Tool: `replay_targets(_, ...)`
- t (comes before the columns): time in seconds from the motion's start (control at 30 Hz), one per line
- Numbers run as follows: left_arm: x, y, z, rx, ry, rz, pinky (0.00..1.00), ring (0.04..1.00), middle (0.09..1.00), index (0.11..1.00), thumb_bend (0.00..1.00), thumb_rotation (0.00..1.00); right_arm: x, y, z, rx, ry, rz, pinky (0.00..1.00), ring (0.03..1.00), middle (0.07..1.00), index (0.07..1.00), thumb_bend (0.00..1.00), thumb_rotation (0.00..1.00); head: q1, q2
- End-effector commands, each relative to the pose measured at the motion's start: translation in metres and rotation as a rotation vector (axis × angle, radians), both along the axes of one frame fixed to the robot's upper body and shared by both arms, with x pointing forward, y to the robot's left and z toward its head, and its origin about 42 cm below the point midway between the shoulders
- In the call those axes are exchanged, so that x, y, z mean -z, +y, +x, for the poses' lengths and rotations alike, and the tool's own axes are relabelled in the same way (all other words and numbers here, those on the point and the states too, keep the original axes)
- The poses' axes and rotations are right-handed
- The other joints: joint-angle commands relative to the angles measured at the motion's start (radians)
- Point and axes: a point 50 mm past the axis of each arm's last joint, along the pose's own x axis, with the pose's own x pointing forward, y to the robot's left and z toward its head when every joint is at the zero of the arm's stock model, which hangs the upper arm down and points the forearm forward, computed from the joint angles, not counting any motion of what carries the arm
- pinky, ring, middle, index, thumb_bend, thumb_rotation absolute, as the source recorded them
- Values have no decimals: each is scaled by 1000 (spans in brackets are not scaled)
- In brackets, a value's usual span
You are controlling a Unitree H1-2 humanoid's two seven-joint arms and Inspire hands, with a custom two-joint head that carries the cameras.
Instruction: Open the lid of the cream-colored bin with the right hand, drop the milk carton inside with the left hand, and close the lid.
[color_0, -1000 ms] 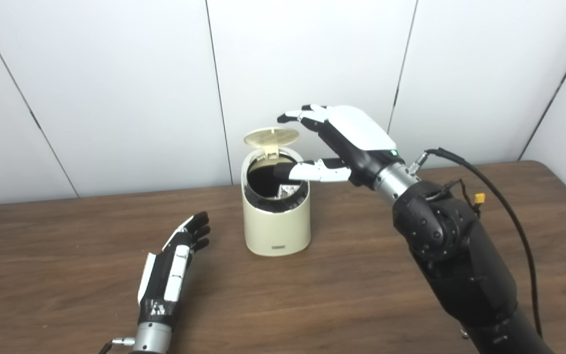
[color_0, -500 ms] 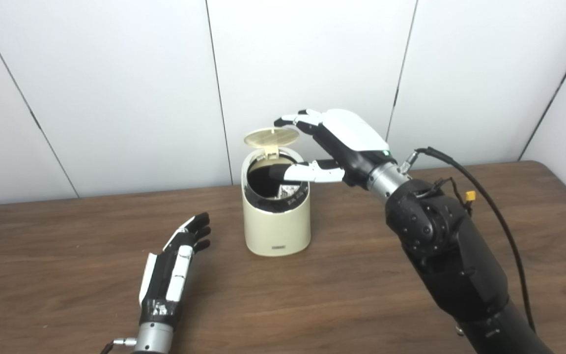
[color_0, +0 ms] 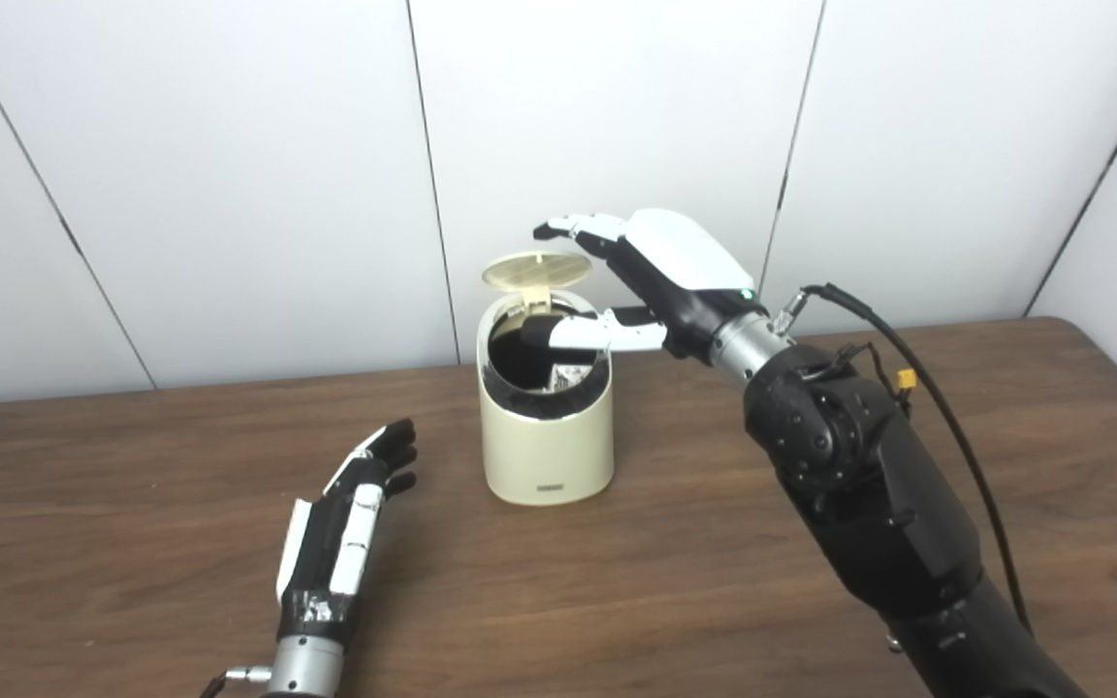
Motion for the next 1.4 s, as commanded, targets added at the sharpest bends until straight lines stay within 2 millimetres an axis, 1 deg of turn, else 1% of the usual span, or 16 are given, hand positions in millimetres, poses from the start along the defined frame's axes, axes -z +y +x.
replay_targets(0.0, -15, -2, 3, 1, -82, -1, 840, 866, 874, 879, 572, 921, -26, 9, 1, -40, -103, 13, 925, 940, 873, 857, 841, 993, 0, 1)
replay_targets(0.2, -16, -3, 2, -5, -79, -3, 831, 858, 867, 871, 575, 916, -20, 12, -1, -59, -101, 15, 934, 938, 855, 847, 836, 994, 1, 8)
replay_targets(0.33, -17, -3, 2, -5, -82, -3, 835, 861, 868, 871, 572, 913, -18, 13, -6, -59, -111, -1, 919, 923, 838, 829, 827, 987, 3, 12)
replay_targets(0.4, -18, -4, 2, -5, -84, -3, 822, 857, 866, 870, 570, 911, -17, 13, -8, -60, -100, -11, 926, 920, 834, 823, 824, 982, 5, 14)
replay_targets(0.5, -18, -4, 2, -4, -86, -6, 822, 858, 868, 871, 570, 908, -14, 13, -12, -71, -74, -7, 975, 940, 850, 838, 808, 975, 5, 15)
replay_targets(0.57, -19, -4, 2, -7, -87, -7, 821, 856, 867, 869, 573, 905, -11, 13, -14, -78, -71, 1, 955, 936, 843, 828, 794, 948, 6, 16)
replay_targets(0.77, -18, -3, 3, -16, -83, 0, 810, 852, 863, 866, 575, 905, 0, 12, -19, -79, -51, 9, 916, 924, 829, 817, 803, 947, 8, 22)
replay_targets(1.03, -20, -2, 1, -19, -87, -4, 809, 849, 860, 862, 557, 908, 11, 11, -21, -81, -18, 17, 928, 921, 824, 815, 796, 944, 14, 34)
replay_targets(1.17, -23, -3, -1, -19, -84, -10, 813, 852, 863, 866, 560, 904, 12, 12, -21, -79, 1, 13, 934, 921, 825, 818, 790, 948, 19, 44)
replay_targets(1.37, -26, -3, -3, -25, -84, 2, 840, 869, 864, 869, 570, 909, 22, 11, -19, -71, 23, 21, 925, 918, 818, 813, 785, 942, 25, 55)
